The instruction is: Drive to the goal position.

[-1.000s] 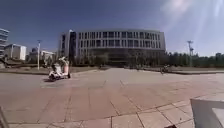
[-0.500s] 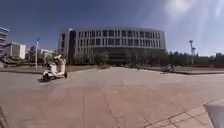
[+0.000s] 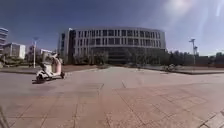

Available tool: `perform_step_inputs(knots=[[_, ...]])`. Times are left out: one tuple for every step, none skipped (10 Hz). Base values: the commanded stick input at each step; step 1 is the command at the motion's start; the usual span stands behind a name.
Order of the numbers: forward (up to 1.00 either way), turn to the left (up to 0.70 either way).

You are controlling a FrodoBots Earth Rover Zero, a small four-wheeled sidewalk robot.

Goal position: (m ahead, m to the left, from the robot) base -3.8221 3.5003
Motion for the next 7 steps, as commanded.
perform_step_inputs(knots=[[0.7,0.0],[0.7,0.0],[0.7,0.0],[0.7,0.0],[0.7,0.0],[0.7,0.0],[0.7,0.0]])
